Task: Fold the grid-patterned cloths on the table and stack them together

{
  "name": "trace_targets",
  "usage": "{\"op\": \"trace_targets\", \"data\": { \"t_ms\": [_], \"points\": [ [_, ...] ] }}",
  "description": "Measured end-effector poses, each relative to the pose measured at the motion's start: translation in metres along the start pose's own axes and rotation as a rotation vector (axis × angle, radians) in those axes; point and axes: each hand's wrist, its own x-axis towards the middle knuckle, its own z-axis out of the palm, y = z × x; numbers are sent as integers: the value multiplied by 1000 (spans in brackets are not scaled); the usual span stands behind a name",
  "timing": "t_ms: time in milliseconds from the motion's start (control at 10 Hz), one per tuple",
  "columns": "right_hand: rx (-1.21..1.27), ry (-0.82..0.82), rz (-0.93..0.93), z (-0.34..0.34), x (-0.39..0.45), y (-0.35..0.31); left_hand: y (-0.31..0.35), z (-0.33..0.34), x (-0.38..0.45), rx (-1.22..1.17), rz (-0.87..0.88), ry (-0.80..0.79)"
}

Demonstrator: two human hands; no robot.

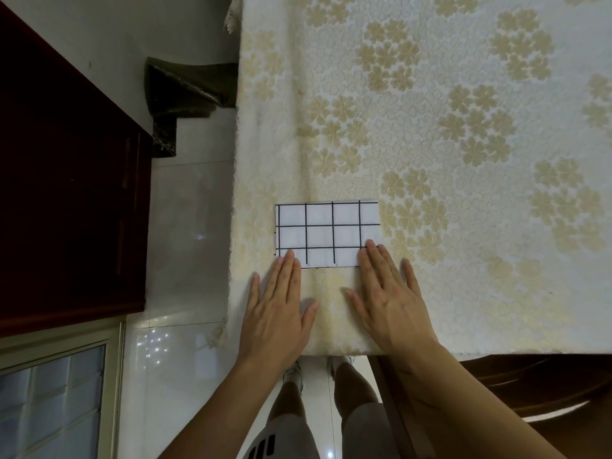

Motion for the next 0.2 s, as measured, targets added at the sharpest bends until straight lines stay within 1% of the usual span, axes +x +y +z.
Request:
{"op": "trace_targets", "data": {
  "t_ms": [200],
  "points": [
    [53, 10, 2, -3, 0, -3, 4, -2, -1, 6, -10, 42]
  ]
}}
